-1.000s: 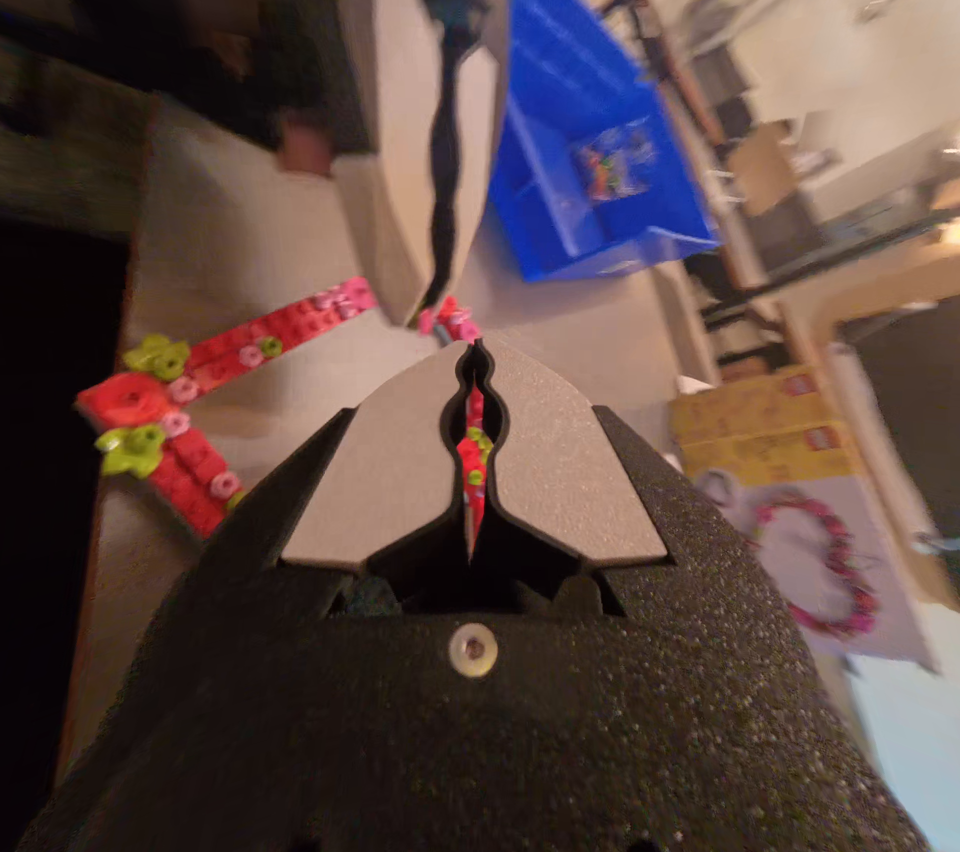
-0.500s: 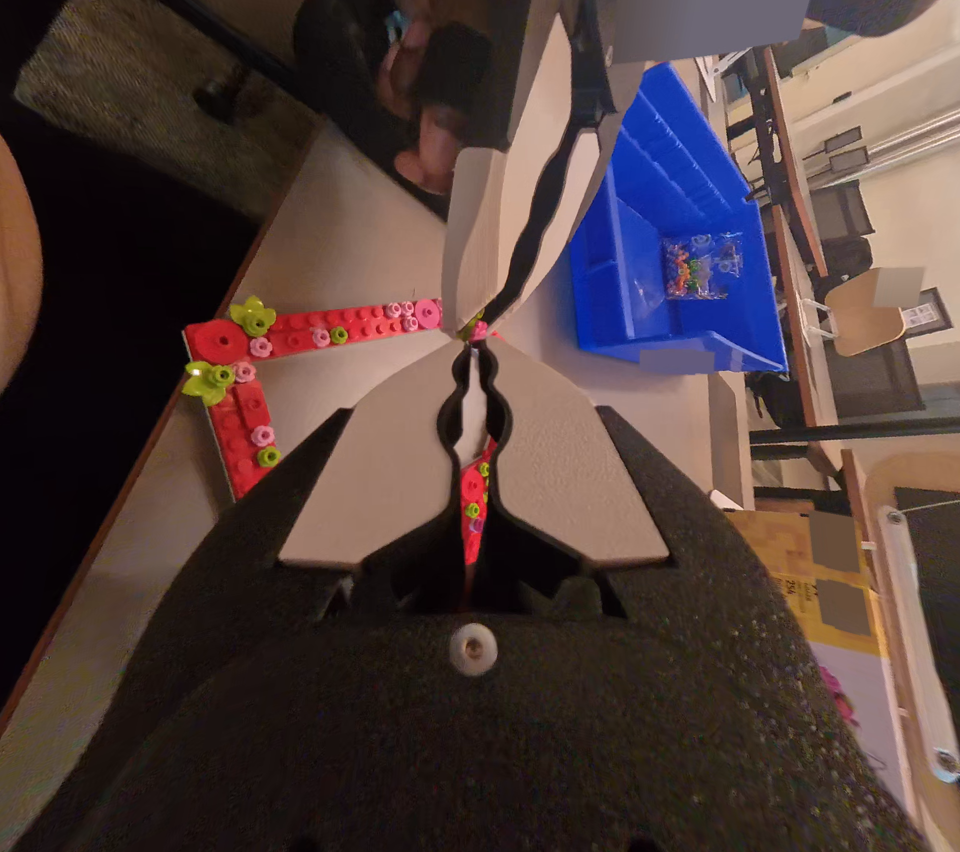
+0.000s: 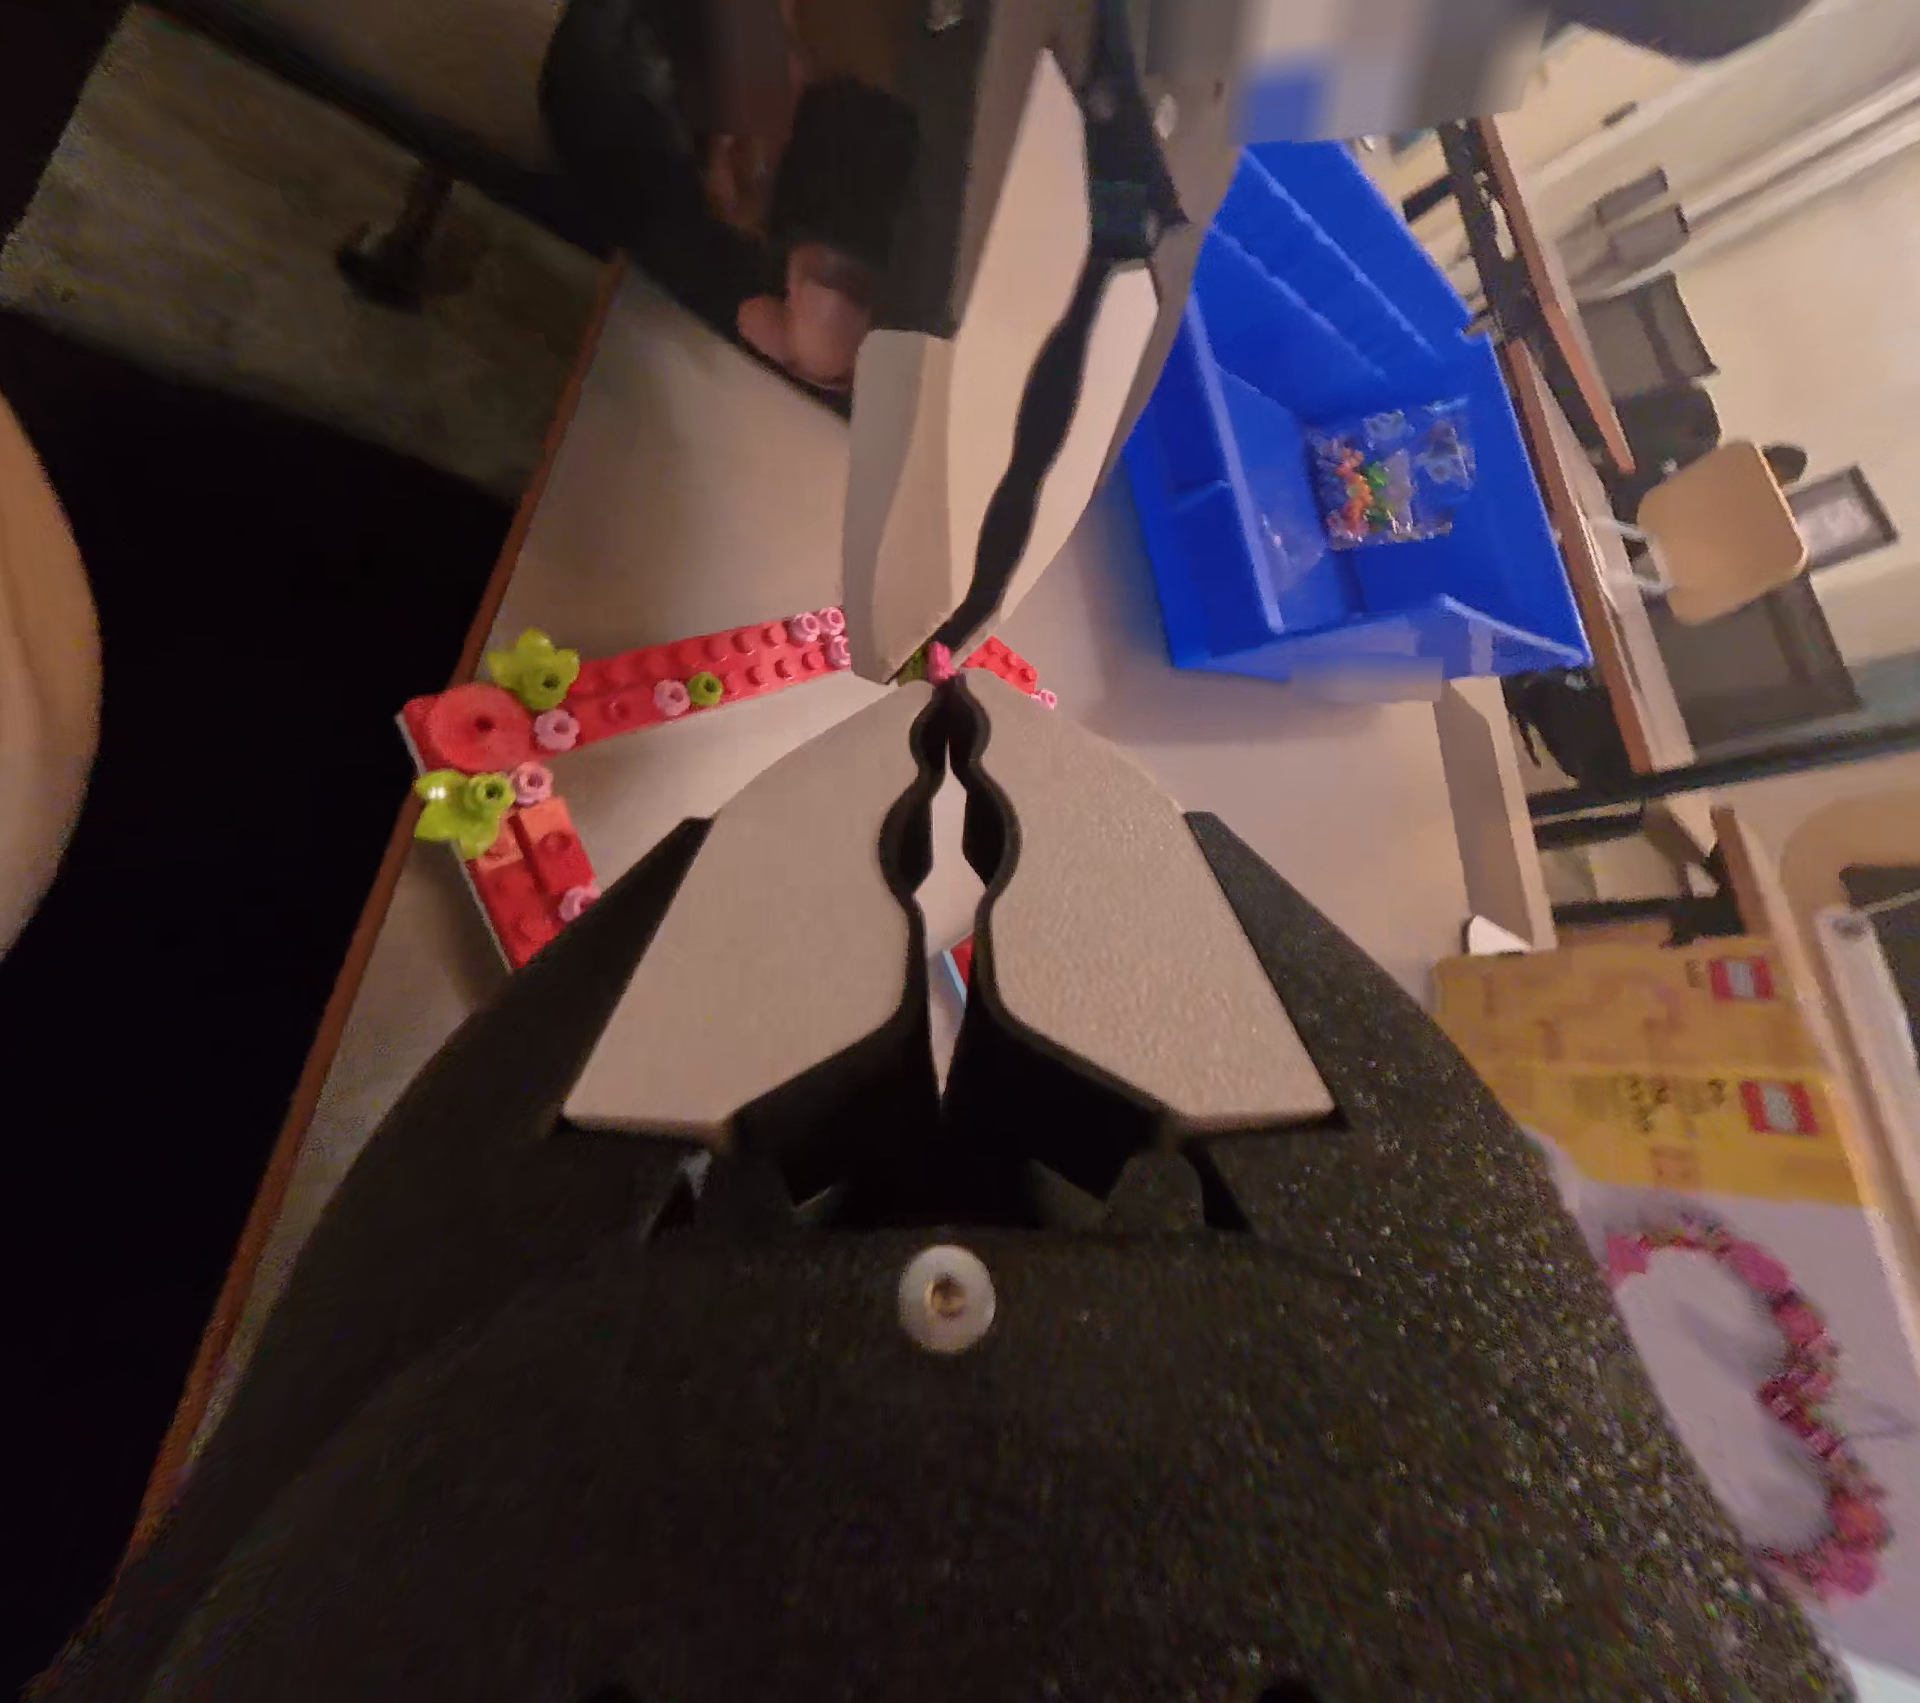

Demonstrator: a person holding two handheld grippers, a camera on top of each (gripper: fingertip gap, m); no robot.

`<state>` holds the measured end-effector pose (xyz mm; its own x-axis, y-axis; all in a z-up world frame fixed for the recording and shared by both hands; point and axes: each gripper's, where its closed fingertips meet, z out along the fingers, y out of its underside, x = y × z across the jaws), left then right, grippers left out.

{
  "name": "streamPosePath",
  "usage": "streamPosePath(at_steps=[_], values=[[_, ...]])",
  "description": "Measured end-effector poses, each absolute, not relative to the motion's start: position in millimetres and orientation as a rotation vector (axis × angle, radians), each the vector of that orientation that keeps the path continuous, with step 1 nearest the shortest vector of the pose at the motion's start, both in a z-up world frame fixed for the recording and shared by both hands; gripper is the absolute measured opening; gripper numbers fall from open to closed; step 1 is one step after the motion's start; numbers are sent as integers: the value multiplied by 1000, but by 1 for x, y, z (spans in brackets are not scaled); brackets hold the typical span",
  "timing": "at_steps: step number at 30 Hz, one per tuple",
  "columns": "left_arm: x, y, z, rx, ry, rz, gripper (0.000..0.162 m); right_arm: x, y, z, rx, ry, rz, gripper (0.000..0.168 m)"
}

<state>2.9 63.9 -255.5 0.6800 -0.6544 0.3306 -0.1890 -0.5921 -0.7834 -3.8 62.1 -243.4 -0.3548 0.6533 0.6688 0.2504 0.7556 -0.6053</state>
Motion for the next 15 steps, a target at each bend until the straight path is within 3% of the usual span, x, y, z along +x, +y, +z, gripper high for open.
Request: streamPosePath(at_steps=[15], values=[[-8, 67, -260, -2223, 780, -669, 7, -14, 68, -248, -1004, -1709, 689, 0]])
